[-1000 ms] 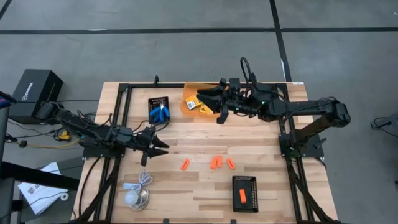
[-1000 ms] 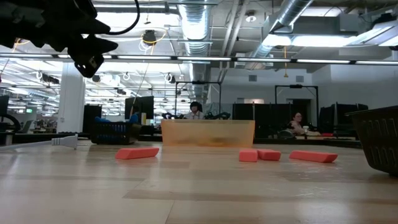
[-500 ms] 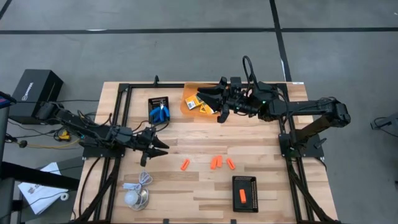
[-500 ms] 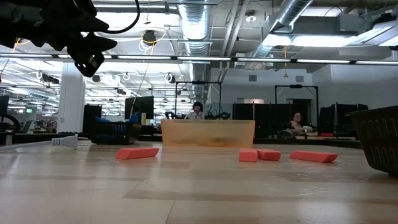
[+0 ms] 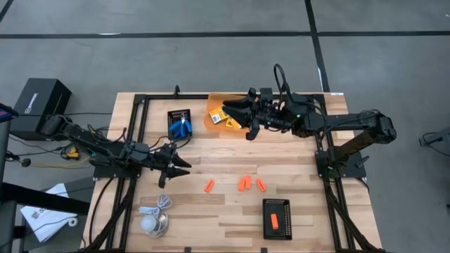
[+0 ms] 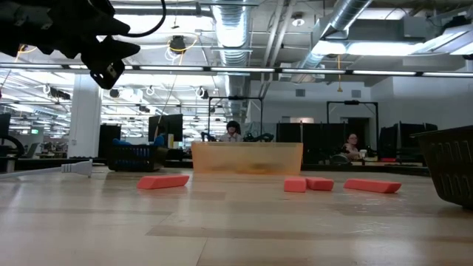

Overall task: Pick & Place School Supplies
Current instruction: Put the eraser into the bottom black bin

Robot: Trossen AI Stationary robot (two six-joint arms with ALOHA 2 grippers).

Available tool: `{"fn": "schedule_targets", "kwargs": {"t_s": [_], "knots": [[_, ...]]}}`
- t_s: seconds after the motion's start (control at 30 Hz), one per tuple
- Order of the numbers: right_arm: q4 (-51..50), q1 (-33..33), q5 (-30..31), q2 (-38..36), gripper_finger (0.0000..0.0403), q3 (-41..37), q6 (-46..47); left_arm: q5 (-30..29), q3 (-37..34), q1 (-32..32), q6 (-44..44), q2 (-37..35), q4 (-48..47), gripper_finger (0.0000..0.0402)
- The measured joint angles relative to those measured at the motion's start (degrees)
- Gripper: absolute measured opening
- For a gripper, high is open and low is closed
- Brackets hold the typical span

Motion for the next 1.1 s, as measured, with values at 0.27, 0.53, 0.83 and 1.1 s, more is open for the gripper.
{"fn": "schedule_targets", "kwargs": {"t_s": [0.27,0.53,0.83,1.1], "knots": [[0.0,0.6,0.0,0.0,0.0112,0.0,0.1,0.0,0.0,0.1,3.8,1.3,0.0,0.0136],[0.2,2.4,0.3,0.0,0.0112,0.0,0.1,3.9,0.0,0.1,4.8,11.9,3.4,0.0136],[0.2,4.0,1.6,0.0,0.0112,0.0,-0.1,4.2,0.0,0.1,5.7,27.8,21.0,0.0123],[0.2,4.2,1.6,0.0,0.0112,0.0,-1.0,5.5,0.0,0.1,4.1,38.8,28.8,0.0049]]}}
